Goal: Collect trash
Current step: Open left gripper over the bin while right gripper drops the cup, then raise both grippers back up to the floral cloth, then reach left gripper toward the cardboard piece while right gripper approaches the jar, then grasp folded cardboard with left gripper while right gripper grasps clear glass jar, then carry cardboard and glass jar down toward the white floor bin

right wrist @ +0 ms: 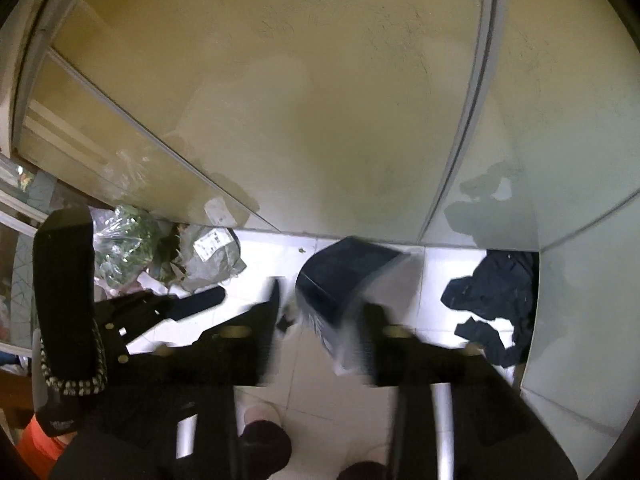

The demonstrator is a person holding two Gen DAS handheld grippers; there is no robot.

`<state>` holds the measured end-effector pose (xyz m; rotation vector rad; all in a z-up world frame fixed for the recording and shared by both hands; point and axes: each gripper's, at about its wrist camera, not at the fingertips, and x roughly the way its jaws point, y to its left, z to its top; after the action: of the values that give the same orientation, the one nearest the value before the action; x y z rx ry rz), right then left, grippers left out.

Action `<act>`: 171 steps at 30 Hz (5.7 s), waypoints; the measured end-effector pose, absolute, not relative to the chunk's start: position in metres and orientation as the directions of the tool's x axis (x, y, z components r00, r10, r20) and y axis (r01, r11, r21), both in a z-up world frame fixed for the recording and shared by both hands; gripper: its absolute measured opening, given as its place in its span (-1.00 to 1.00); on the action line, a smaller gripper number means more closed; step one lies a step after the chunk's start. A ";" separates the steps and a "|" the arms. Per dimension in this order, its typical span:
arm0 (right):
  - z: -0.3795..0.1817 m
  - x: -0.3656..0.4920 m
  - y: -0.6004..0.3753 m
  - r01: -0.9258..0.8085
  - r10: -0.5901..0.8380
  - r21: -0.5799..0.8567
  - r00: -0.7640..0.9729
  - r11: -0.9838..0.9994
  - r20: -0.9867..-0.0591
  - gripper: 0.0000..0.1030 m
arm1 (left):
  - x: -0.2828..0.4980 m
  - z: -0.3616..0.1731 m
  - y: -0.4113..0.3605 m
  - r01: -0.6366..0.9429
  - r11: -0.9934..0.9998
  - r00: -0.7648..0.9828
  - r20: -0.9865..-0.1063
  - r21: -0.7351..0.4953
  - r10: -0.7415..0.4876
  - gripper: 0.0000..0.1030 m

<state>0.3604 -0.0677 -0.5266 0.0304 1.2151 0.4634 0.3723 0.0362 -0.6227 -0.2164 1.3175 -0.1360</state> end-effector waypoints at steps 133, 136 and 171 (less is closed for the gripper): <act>-0.257 0.829 0.209 -0.295 0.333 0.225 0.394 0.929 -0.857 0.21 | 0.815 -0.245 0.358 -0.167 0.971 0.636 -0.771 -0.172 -0.027 -0.74; -0.254 0.824 0.209 -0.315 0.346 0.222 0.420 0.923 -0.839 -0.04 | 0.810 -0.240 0.358 -0.170 0.971 0.638 -0.770 -0.165 -0.019 -0.74; -0.076 0.540 -0.039 -0.450 0.478 0.201 0.674 0.870 -0.563 -0.04 | 0.571 -0.093 0.139 -0.182 0.973 0.800 -0.597 -0.146 0.060 -0.73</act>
<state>0.5395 -0.0386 -0.0762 0.0465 0.6461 0.5225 0.5710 0.1392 -0.0931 -0.2000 0.6311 0.1305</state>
